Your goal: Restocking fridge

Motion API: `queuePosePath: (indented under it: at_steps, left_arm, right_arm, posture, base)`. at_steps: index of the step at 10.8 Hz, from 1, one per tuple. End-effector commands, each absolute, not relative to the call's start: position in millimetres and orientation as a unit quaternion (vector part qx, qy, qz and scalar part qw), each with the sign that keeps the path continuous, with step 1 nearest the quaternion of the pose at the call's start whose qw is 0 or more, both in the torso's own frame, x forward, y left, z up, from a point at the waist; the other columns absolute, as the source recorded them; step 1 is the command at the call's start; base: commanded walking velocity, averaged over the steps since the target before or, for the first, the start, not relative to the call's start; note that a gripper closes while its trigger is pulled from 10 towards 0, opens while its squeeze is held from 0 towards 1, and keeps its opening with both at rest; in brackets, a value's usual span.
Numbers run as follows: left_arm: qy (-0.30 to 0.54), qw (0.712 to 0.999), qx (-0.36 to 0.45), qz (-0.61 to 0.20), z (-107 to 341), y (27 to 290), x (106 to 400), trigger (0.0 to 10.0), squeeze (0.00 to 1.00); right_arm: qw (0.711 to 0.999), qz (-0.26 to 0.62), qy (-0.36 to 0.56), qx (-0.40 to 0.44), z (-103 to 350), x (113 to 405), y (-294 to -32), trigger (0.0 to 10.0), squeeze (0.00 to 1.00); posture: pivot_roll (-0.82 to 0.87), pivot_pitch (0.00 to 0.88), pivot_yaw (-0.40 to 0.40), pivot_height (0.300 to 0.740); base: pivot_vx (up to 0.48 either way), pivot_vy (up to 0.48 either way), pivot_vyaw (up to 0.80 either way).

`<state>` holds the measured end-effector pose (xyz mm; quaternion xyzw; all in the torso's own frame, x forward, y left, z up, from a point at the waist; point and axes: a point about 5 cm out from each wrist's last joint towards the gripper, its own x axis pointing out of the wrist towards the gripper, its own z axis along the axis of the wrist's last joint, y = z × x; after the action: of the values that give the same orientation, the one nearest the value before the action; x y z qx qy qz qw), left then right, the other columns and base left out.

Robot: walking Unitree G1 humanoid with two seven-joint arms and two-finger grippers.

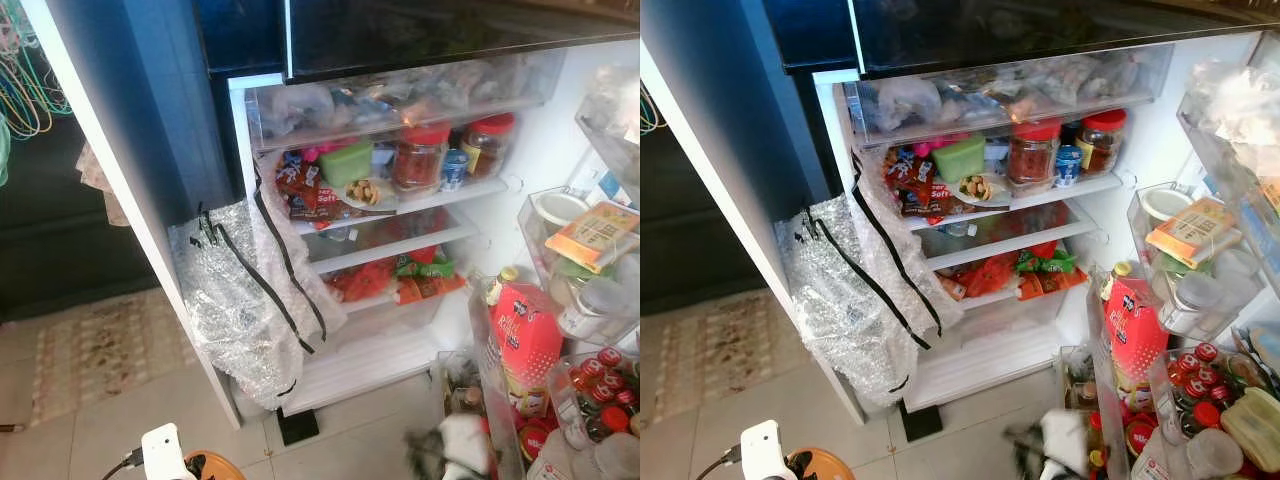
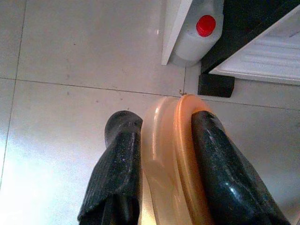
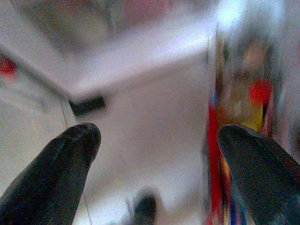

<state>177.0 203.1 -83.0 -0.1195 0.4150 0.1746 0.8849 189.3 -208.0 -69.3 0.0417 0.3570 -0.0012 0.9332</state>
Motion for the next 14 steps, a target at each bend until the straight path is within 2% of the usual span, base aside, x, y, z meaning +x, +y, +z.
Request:
queuePosePath:
  at_steps: [1, 2, 4, 6, 9, 10, 14]
  left_arm:
    - [0.484, 0.853, -0.118, 0.158, -98.6, 192.4, 148.4, 10.0, 0.0]
    - [0.484, 0.853, -0.116, 0.157, -98.6, 192.5, 148.5, 10.0, 0.0]
    - [0.483, 0.854, -0.115, 0.156, -98.5, 192.7, 148.3, 10.0, 0.0]
    - [0.484, 0.854, -0.115, 0.154, -98.7, 192.0, 148.1, 10.0, 0.0]
    - [0.484, 0.854, -0.114, 0.153, -98.7, 191.5, 148.3, 10.0, 0.0]
    - [0.484, 0.854, -0.113, 0.152, -98.7, 191.4, 148.3, 10.0, 0.0]
    - [0.485, 0.854, -0.112, 0.151, -98.8, 191.6, 148.0, 10.0, 0.0]
  right_arm:
    - [0.965, -0.011, 0.261, 0.028, -38.1, 218.0, -237.2, 10.0, 0.0]
    - [0.98, -0.01, 0.197, 0.018, -21.7, 233.6, -233.2, 10.0, 0.0]
    - [0.991, 0.009, 0.13, 0.013, -4.6, 247.3, -224.2, 10.0, 0.0]
    - [0.991, 0.011, 0.131, -0.003, -4.1, 247.0, -223.8, 10.0, 0.0]
    - [0.983, -0.096, 0.148, -0.048, -1.3, 242.7, -261.9, 10.0, 0.0]
    - [0.974, -0.157, 0.149, -0.059, 2.9, 238.3, -283.6, 10.0, 0.0]
    - [0.967, -0.188, 0.155, -0.071, 4.1, 234.9, -295.8, 10.0, 0.0]
  posture:
    - [0.05, 0.0, -0.002, 0.74]
    - [0.05, 0.0, -0.001, 0.74]
    - [0.05, 0.0, -0.003, 0.74]
    - [0.05, 0.0, -0.003, 0.74]
    - [0.04, 0.0, -0.004, 0.74]
    - [0.04, 0.0, -0.004, 0.74]
    - [0.04, 0.0, -0.003, 0.74]
  base:
    - [0.0, 0.0, 0.0]
    - [0.0, 0.0, 0.0]
    - [0.0, 0.0, 0.0]
    - [0.0, 0.0, 0.0]
    - [0.0, 0.0, 0.0]
    - [0.0, 0.0, 0.0]
    - [0.0, 0.0, 0.0]
